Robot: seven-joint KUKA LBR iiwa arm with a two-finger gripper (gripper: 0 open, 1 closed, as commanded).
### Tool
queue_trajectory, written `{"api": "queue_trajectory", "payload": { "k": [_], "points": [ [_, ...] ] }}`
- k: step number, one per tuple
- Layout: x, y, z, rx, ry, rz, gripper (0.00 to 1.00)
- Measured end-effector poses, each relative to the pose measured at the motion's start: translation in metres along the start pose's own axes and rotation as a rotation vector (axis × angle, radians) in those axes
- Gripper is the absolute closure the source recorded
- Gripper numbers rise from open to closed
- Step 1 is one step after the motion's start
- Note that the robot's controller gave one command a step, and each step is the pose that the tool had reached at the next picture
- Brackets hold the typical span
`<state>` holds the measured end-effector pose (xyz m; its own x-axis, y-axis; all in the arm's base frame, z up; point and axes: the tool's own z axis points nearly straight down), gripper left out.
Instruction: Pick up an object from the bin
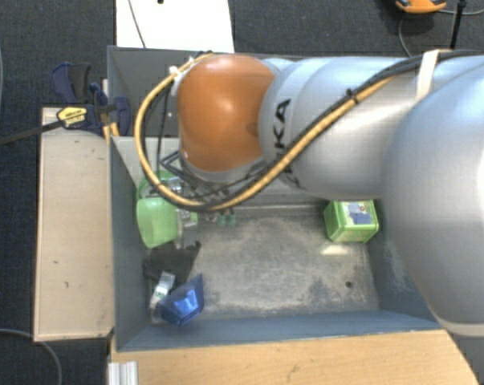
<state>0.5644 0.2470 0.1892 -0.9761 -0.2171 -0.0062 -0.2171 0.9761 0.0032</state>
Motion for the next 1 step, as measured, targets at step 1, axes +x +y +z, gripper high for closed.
{"api": "queue_trajectory", "payload": {
  "k": [1],
  "points": [
    [-0.0025, -0.007, -0.0615, -0.001, -0.005, 0.012, 1.0]
  ]
}}
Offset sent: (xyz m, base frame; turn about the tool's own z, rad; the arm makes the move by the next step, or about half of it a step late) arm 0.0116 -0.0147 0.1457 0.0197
